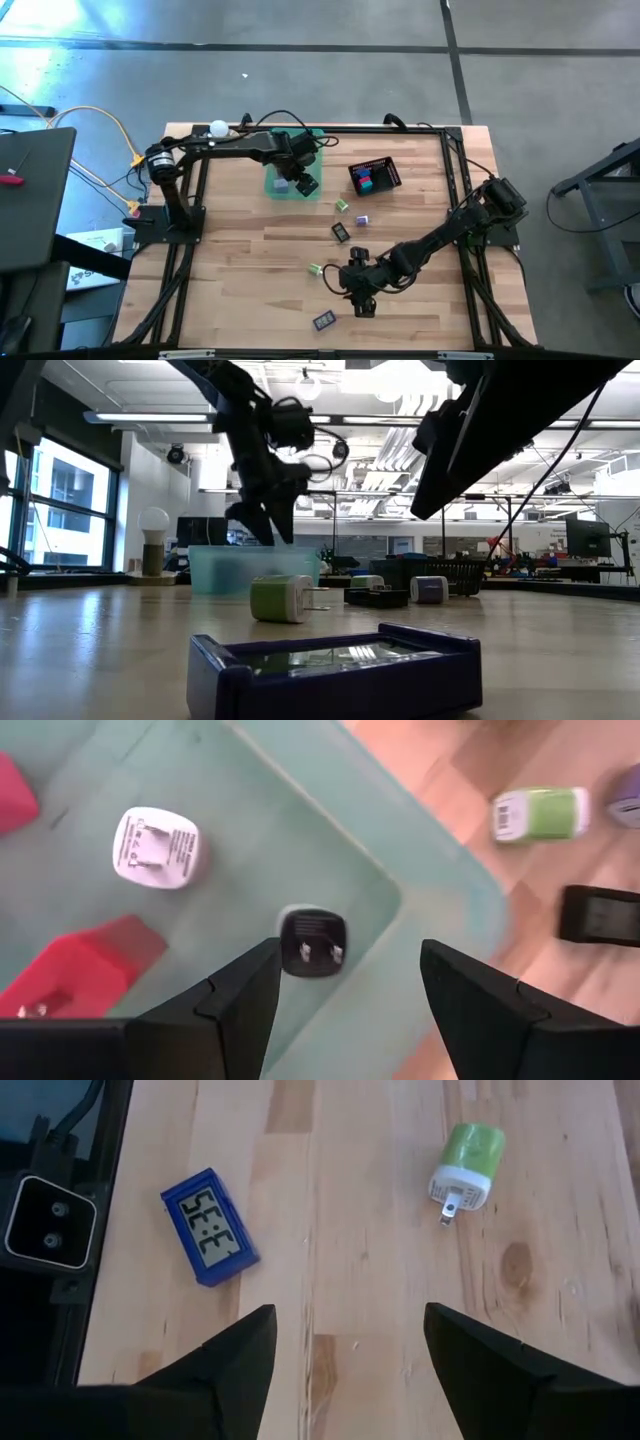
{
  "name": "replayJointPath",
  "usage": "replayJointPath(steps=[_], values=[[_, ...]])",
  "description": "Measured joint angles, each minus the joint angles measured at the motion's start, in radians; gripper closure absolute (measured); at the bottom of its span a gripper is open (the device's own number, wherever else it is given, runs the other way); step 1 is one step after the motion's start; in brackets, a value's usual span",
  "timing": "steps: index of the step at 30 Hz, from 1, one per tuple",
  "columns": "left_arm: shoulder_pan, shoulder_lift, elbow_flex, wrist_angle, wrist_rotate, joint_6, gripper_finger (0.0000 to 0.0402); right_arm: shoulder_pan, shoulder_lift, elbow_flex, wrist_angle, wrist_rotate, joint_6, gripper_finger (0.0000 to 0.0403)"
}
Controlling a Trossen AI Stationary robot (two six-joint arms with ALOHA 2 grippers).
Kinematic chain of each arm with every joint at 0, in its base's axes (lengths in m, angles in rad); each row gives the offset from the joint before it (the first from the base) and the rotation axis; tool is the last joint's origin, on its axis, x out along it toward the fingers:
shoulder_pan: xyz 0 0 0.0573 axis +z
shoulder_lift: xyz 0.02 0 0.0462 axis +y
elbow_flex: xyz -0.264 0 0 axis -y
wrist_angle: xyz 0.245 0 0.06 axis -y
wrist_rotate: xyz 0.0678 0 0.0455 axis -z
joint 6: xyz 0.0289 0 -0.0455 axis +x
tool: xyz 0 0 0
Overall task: Pick & Place Office items
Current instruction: Put the purple charger adapter into the green bin
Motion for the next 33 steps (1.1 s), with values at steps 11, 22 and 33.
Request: replayJointPath(steps=[11, 22, 33], values=[[-0.098, -0.164, 0.000, -0.110, -0.032, -0.007, 0.0168, 0.012, 0.000, -0.006, 0.009, 0.010, 0.009, 0.0160], [-0.533, -0.235, -0.050, -0.307, -0.195, -0.179, 0.0169, 0.002, 0.000, -0.141, 0.156, -0.164, 0.118, 0.0160], [-0.906, -0.230, -0.056, -0.268, -0.286, -0.038, 0.0176, -0.004, 0.000, -0.145, 0.186, -0.180, 0.134, 0.0160]])
